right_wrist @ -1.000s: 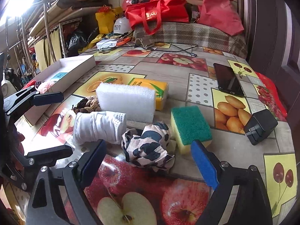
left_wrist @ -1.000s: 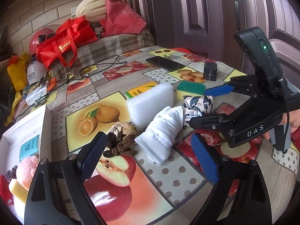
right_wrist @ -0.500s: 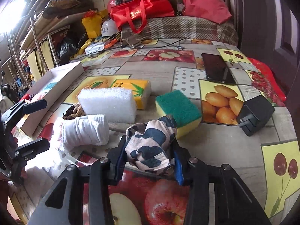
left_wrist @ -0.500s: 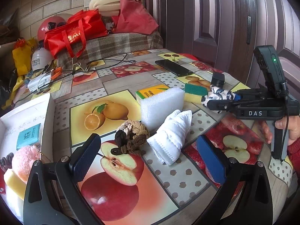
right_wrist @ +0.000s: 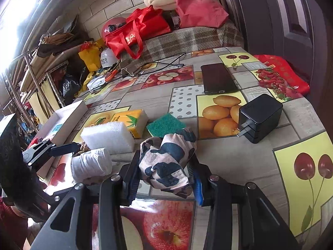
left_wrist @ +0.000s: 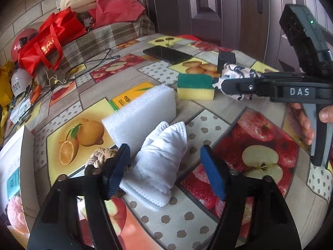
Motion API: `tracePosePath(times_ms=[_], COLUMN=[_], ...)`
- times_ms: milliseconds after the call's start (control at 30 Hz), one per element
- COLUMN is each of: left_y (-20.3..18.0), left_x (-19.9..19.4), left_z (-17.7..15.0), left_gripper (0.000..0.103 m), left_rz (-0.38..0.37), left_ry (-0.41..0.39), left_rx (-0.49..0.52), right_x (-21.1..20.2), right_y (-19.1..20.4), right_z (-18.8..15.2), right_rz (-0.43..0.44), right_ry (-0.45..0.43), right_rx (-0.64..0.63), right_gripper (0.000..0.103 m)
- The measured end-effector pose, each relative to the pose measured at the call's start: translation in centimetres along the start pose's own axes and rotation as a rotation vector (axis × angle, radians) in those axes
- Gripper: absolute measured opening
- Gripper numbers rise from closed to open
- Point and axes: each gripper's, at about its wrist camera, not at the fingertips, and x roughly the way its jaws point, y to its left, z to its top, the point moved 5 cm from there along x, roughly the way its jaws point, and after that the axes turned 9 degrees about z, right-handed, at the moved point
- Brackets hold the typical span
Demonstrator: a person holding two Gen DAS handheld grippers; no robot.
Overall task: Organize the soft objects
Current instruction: 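Grasp the white sock with the left tool while the right tool grasps the cow-print cloth, then carry the white sock over the white box while the right tool carries the cow-print cloth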
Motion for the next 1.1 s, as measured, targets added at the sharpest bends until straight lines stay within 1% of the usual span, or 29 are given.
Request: tracePosePath(times_ms=[33,67,100,233,300,367,433,467,567,633,700,767,867,1000,1100], left_y=[-0.2,-0.3,-0.4,-0.9,-1.0,-0.8,-0.3,0.0,0.9,1.6,2.4,3.3,5.0,7.8,10.9], left_x=[0.5,0.4,0.1,-1.2,-2.6,-4.2,-6.0,-6.8,-8.7,-9.7,-10.5,-11.2,-11.9,-13.6,-14.4], left_z=[-0.1,-0.2,-0.2,-0.3,-0.3,-0.2,-0.3,-0.5,-1.3,-2.0,-2.8,-3.5,-4.9,-7.0,-8.8], left_gripper=[0.045,0.043,0.041,0.039,0.039,0.039,0.039,0.039,0.039,0.039,0.04,0.04,0.04,0.04,0.04], left_rz=[0.0,0.004,0.002,0.016,0.031,0.075,0.138,0.155,0.176,0.19,0.202,0.217,0.25,0.325,0.402], left_ry=[0.025,0.022,0.008,-0.054,-0.115,-0.194,-0.277,-0.313,-0.375,-0.394,-0.401,-0.398,-0.388,-0.392,-0.385], left_rx=[0.013,0.02,0.025,0.04,0.04,0.028,0.003,-0.012,-0.057,-0.076,-0.089,-0.106,-0.132,-0.178,-0.228], right_x=[0.0,0.0,0.0,-0.1,-0.4,-1.1,-2.1,-2.5,-3.6,-4.0,-3.9,-3.5,-2.1,-0.3,1.1], right_y=[0.0,0.0,0.0,0.1,0.2,0.6,1.2,1.7,3.7,5.0,6.4,7.5,9.2,12.2,14.9], right_z=[0.0,-0.1,-0.1,0.0,0.1,0.2,0.4,0.4,0.3,0.0,-0.4,-0.5,-0.7,-1.2,-1.7], right_rz=[0.002,0.003,0.004,0.01,0.011,0.002,-0.015,-0.025,-0.061,-0.061,-0.059,-0.043,-0.01,0.027,0.058], right_ry=[0.001,0.002,0.002,-0.008,-0.029,-0.071,-0.129,-0.157,-0.227,-0.255,-0.261,-0.256,-0.221,-0.184,-0.17], right_rx=[0.004,0.007,0.008,0.005,-0.003,-0.017,-0.043,-0.065,-0.154,-0.2,-0.235,-0.26,-0.289,-0.35,-0.401], right_gripper=[0.043,0.043,0.043,0.043,0.043,0.043,0.043,0.043,0.043,0.043,0.043,0.043,0.043,0.043,0.042])
